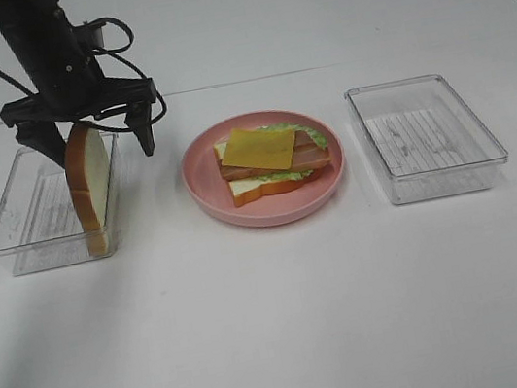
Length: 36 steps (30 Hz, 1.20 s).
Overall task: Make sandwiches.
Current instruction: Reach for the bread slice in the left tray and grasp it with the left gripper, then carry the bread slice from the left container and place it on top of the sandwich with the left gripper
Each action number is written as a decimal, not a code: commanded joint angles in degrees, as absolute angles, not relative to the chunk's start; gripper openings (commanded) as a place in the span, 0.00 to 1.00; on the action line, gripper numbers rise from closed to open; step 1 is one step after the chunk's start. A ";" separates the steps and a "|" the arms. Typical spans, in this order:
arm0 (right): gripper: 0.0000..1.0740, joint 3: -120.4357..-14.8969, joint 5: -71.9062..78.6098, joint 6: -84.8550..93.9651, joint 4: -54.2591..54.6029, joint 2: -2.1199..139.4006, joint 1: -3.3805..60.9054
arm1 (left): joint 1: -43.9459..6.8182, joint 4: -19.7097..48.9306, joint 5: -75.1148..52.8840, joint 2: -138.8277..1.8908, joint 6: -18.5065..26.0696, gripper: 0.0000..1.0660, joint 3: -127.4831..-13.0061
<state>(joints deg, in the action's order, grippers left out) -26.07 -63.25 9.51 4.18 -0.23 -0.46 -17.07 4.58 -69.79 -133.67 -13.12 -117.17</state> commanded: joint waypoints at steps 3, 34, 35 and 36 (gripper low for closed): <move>0.81 -26.18 -63.25 10.14 4.64 -2.18 -0.80 | -17.07 4.87 -75.40 -133.73 -12.55 0.54 -116.77; 0.81 -26.18 -63.25 10.14 4.64 -2.18 -0.80 | -17.07 4.87 -72.42 -119.46 -12.32 0.03 -117.63; 0.81 -26.18 -63.25 10.14 4.64 -2.18 -0.80 | -17.07 6.02 -71.16 -119.40 -12.32 0.03 -117.63; 0.81 -26.18 -63.25 10.14 4.64 -2.18 -0.80 | -17.07 6.02 -71.16 -119.40 -12.32 0.03 -117.63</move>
